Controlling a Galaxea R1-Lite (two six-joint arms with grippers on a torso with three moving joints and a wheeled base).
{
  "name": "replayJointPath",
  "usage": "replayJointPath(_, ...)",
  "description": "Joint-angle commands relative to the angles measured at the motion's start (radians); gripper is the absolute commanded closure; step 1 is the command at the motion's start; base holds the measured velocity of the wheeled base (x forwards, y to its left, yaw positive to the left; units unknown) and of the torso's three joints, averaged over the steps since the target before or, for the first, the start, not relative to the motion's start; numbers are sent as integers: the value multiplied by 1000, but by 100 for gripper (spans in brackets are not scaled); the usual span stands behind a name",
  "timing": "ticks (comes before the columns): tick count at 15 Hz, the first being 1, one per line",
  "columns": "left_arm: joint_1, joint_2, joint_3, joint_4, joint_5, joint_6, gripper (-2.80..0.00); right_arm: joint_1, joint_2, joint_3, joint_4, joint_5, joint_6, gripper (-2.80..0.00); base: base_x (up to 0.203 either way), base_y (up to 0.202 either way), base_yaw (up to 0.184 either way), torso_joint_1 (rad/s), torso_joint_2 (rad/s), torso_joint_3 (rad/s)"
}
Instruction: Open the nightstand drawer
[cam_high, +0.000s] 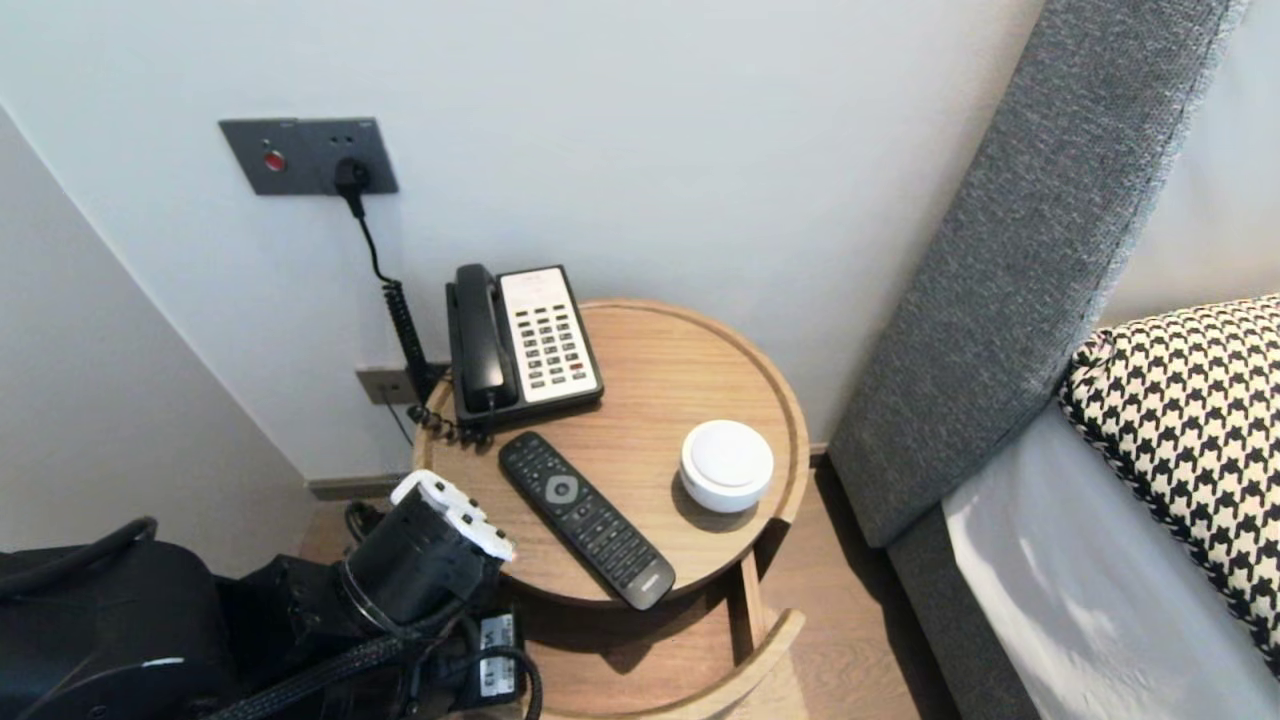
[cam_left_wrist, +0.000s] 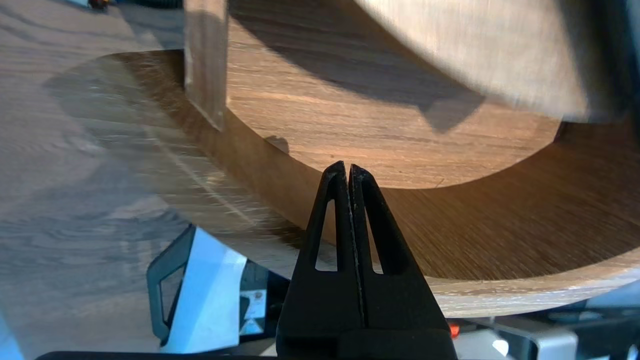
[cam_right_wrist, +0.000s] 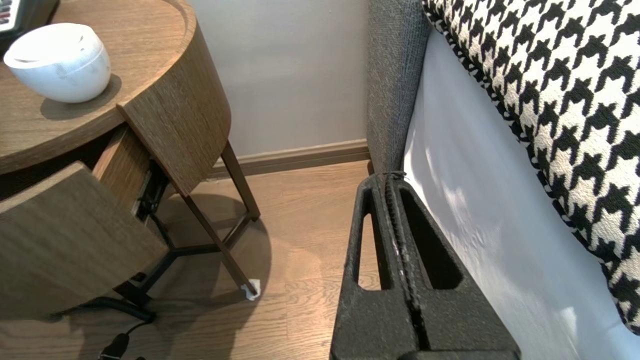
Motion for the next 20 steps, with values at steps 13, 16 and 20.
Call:
replayJointPath(13, -110, -60, 168, 1, -20, -69, 0, 0, 0, 28, -1, 0, 0, 0, 0, 0, 0, 0, 0, 0)
replayJointPath(16, -129, -69, 193, -13, -25, -78, 0, 0, 0, 28, -1, 0, 0, 0, 0, 0, 0, 0, 0, 0)
replayJointPath(20, -147, -81, 208, -13, -49, -98, 0, 0, 1, 28, -1, 0, 0, 0, 0, 0, 0, 0, 0, 0)
